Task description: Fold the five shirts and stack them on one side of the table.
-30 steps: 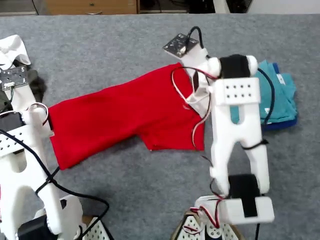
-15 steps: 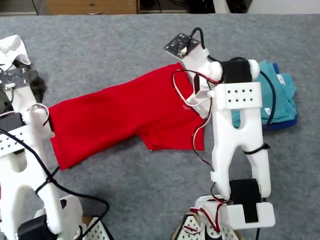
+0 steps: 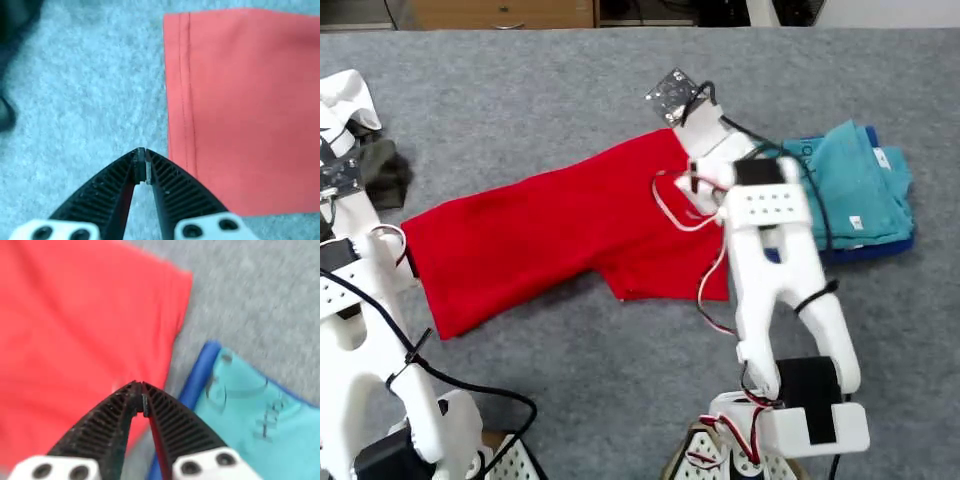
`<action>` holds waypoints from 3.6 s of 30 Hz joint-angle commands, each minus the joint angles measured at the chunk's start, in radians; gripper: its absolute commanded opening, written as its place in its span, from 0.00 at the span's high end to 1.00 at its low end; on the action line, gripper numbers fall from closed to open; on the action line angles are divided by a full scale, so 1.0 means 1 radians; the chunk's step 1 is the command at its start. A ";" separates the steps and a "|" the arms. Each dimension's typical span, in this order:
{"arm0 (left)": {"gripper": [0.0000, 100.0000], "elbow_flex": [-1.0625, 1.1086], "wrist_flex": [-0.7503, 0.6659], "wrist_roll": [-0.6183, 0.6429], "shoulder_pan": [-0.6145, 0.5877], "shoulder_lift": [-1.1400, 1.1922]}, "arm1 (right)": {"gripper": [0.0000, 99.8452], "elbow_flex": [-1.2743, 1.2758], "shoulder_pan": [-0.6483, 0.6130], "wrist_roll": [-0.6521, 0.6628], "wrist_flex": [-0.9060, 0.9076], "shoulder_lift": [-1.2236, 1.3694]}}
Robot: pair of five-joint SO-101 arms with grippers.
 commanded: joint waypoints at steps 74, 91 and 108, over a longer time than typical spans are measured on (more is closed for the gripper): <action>0.98 -0.468 -0.451 0.462 0.025 0.713 | 1.00 -0.274 -0.022 -0.330 -0.187 0.458; 0.98 -0.470 -0.462 0.402 0.049 0.736 | 1.00 -0.303 0.045 -0.334 -0.215 0.460; 0.98 -0.460 -0.465 0.396 0.103 0.733 | 0.90 -0.331 0.054 -0.149 0.008 0.209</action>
